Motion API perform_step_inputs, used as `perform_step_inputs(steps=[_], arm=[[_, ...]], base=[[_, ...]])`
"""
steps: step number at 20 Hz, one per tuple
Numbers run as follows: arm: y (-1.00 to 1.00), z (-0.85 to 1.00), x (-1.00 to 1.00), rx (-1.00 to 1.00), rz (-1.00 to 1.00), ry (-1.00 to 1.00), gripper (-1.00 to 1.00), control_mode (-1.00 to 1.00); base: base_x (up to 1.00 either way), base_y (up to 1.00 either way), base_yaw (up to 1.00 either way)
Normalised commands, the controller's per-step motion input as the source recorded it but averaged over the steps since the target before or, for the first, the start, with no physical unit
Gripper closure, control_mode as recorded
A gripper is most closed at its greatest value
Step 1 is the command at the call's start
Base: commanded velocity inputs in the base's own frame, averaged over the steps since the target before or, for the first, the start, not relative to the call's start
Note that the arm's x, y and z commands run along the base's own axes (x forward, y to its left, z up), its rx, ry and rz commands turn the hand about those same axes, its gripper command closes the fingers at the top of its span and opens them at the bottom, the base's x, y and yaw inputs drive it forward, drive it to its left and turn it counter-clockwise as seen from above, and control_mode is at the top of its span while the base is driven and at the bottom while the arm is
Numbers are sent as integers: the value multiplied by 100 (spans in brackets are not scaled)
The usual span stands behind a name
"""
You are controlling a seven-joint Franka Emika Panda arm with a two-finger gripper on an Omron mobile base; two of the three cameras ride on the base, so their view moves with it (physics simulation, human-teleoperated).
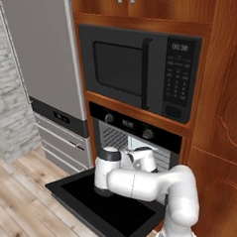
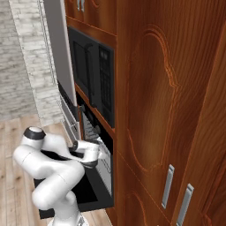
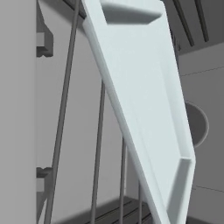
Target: Take the baked cake out of the oven and place it on the plate for cooling. Then close the oven door.
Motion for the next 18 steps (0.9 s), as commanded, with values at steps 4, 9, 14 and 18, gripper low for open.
perform_step_inputs(steps=[4, 9, 14, 18], arm=[[1, -2, 16, 0, 0, 0, -100, -100], [0, -4, 12, 0, 0, 0, -100, -100], [0, -3, 12, 0, 0, 0, -100, -100], [3, 0, -1, 0, 0, 0, -100, -100]], base=[[0, 0, 0], [0, 0, 0], [0, 0, 0], [0, 0, 0]])
